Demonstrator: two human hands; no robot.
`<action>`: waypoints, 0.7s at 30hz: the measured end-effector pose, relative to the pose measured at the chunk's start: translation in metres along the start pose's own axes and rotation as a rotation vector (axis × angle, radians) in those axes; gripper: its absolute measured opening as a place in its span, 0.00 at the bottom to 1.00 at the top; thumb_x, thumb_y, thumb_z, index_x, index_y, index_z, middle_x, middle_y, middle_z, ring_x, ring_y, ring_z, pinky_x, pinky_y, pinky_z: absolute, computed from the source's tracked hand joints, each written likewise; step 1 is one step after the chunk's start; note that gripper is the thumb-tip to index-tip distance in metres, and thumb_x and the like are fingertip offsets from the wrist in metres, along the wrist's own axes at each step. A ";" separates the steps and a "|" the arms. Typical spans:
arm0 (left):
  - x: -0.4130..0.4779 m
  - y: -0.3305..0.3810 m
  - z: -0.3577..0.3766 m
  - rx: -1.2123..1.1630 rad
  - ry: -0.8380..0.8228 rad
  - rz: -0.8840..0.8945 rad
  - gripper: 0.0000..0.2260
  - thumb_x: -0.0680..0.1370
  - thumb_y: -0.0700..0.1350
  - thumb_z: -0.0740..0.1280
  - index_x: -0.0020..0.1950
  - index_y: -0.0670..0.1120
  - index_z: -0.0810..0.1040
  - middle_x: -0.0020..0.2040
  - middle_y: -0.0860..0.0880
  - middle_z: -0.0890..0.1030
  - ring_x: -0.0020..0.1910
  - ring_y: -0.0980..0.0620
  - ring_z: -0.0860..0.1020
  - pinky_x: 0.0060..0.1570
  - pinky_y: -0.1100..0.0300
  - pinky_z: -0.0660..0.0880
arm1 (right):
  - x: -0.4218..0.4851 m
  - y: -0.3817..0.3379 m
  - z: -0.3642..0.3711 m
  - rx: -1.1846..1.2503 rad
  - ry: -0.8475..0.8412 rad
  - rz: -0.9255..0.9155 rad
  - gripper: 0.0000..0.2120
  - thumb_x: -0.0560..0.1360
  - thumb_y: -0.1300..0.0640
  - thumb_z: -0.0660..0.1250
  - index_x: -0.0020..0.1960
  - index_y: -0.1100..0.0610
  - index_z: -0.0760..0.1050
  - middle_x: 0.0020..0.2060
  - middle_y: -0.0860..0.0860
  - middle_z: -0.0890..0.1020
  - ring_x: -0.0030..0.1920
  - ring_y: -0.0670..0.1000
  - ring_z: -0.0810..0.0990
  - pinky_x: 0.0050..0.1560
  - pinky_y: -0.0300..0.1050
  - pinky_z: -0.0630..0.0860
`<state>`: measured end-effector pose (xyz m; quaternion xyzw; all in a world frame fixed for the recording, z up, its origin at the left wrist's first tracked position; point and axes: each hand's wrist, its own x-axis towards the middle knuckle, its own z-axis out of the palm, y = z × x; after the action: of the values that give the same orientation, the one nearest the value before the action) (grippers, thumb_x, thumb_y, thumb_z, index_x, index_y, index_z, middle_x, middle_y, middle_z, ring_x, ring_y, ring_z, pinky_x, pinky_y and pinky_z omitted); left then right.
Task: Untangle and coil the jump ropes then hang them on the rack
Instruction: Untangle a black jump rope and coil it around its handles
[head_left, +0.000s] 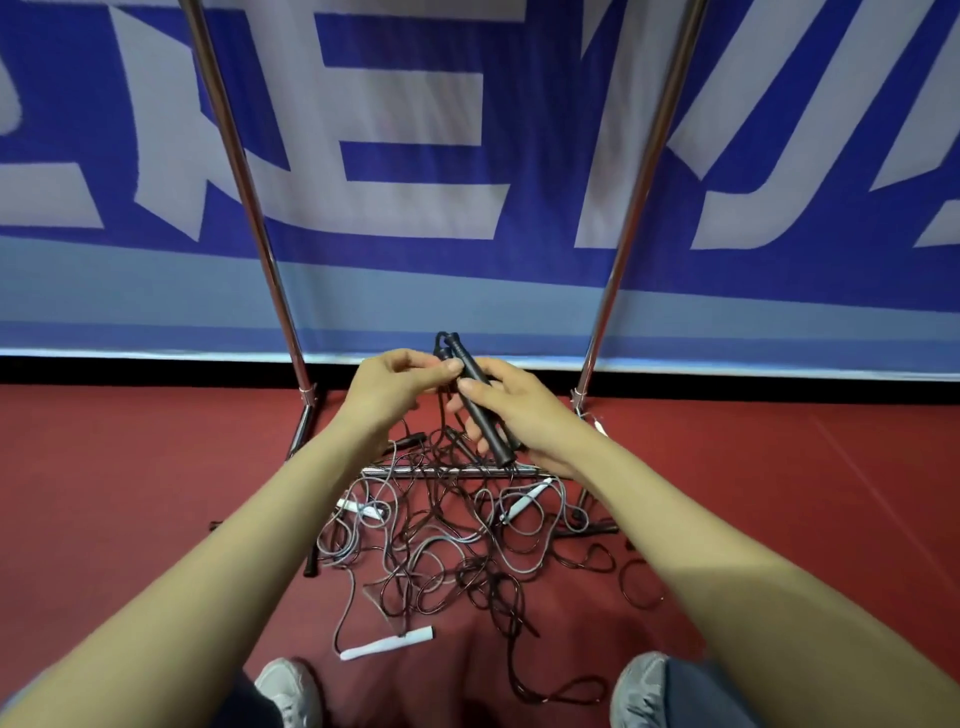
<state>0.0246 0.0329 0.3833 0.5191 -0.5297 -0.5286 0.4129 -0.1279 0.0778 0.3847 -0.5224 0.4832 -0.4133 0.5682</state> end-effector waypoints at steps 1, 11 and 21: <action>0.000 0.001 -0.001 0.039 0.029 0.044 0.09 0.71 0.47 0.76 0.44 0.45 0.78 0.39 0.50 0.80 0.39 0.56 0.77 0.43 0.64 0.70 | -0.001 -0.001 -0.003 0.024 -0.020 0.011 0.10 0.81 0.60 0.61 0.62 0.56 0.71 0.43 0.53 0.81 0.31 0.46 0.77 0.30 0.39 0.77; -0.008 0.006 -0.013 0.105 -0.225 0.196 0.24 0.82 0.59 0.54 0.43 0.44 0.81 0.38 0.50 0.83 0.42 0.52 0.82 0.57 0.56 0.73 | -0.011 -0.020 -0.040 0.045 -0.297 0.072 0.18 0.72 0.59 0.68 0.62 0.52 0.74 0.41 0.53 0.82 0.34 0.49 0.80 0.31 0.39 0.78; -0.016 0.004 -0.024 0.631 -0.130 0.270 0.13 0.79 0.56 0.63 0.41 0.51 0.79 0.28 0.53 0.76 0.26 0.56 0.72 0.30 0.63 0.70 | -0.002 -0.014 -0.071 -1.097 0.132 -0.215 0.18 0.78 0.55 0.66 0.65 0.40 0.74 0.45 0.48 0.80 0.42 0.52 0.77 0.45 0.50 0.74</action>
<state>0.0492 0.0450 0.3916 0.5118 -0.7561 -0.3112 0.2638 -0.1972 0.0644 0.3996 -0.7605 0.6060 -0.1890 0.1365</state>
